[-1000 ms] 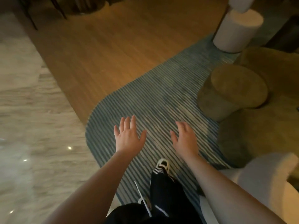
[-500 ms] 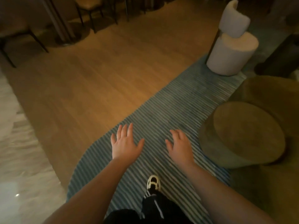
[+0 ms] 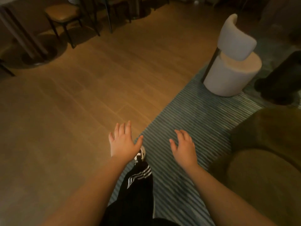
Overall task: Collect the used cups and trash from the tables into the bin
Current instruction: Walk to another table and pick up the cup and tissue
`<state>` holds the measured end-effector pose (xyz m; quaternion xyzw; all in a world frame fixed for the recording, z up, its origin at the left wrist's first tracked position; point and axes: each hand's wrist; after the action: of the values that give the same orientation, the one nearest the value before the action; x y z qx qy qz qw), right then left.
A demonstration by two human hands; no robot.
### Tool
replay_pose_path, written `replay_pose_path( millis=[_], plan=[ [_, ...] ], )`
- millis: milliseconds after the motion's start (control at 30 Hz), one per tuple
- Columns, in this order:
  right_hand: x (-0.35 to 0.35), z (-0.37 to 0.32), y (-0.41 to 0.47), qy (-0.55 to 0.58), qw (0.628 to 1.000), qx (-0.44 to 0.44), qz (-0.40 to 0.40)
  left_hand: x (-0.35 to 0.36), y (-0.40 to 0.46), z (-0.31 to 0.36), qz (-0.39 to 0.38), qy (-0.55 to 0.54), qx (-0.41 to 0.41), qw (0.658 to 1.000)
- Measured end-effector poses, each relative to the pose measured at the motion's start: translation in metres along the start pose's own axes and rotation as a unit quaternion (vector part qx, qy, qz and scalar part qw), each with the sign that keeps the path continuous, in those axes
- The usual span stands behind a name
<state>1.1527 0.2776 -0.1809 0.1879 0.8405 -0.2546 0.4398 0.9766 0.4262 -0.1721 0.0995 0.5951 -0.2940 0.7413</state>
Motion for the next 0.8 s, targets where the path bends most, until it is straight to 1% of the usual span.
replay_pose_path(
  millis=[100, 200, 333, 467, 567, 633, 800],
  plan=[
    [-0.022, -0.009, 0.117, 0.005, 0.999, 0.035, 0.001, -0.022, 0.129, 0.004, -0.015, 0.000, 0.008, 1.000],
    [-0.057, -0.020, 0.221, 0.007, 0.998, 0.066, 0.011, -0.058, 0.245, 0.013, -0.010, 0.009, 0.030, 0.999],
    [-0.109, -0.026, 0.335, 0.012, 0.995, 0.091, 0.037, -0.101, 0.384, 0.042, -0.013, 0.011, 0.049, 0.999],
    [-0.153, -0.020, 0.441, 0.043, 0.990, 0.116, 0.061, -0.118, 0.505, 0.085, -0.027, 0.010, 0.077, 0.997],
    [-0.181, -0.002, 0.529, 0.057, 0.987, 0.121, 0.092, -0.114, 0.598, 0.123, -0.038, 0.013, 0.098, 0.994],
    [-0.201, 0.017, 0.594, 0.048, 0.987, 0.126, 0.089, -0.108, 0.664, 0.154, -0.046, 0.016, 0.116, 0.992],
    [-0.281, 0.082, 0.774, 0.061, 0.984, 0.133, 0.101, -0.106, 0.845, 0.257, -0.055, 0.043, 0.145, 0.987]
  ],
)
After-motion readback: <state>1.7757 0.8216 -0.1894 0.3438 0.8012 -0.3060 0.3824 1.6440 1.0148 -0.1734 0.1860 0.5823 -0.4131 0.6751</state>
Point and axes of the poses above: each hand's wrist, its own y-axis towards the middle knuckle, its own x-axis out of the palm, z = x × y, and after that the axes turned 10 degrees about -z, right-handed
